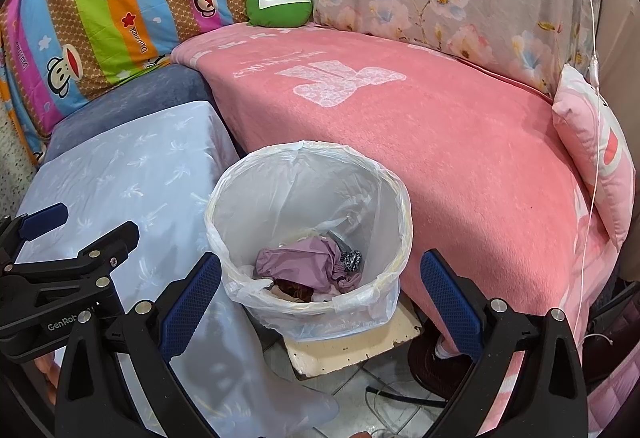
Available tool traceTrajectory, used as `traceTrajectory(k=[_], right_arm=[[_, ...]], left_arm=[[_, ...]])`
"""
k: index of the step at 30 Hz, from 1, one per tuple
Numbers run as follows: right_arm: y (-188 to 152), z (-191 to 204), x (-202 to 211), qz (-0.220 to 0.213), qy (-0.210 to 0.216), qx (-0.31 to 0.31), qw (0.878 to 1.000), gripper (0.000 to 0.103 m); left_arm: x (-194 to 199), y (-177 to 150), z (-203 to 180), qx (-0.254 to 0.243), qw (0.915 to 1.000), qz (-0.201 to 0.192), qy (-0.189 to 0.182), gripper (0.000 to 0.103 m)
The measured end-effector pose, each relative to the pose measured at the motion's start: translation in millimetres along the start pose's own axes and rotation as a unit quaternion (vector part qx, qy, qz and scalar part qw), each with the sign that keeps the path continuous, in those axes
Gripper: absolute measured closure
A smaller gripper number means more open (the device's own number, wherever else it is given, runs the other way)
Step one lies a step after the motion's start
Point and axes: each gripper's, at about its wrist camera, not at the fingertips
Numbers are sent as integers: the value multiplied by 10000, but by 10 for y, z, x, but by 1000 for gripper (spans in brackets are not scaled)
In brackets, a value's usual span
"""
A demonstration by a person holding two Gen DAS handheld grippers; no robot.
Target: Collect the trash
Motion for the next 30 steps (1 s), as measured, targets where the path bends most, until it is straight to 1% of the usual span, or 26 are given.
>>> traceTrajectory(k=[30], right_arm=[[-26,-40,-16,14,-18,-31,10000,6]], left_arm=[[-20,-38,-21,-57,9999,80,-41,9]])
Point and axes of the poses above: each gripper's, at about its wrist camera, not at the fingertips, and x roughly against the way its jaws point, z to its left, y to its top, and after that the axes turned 12 degrees about -x, right-handed
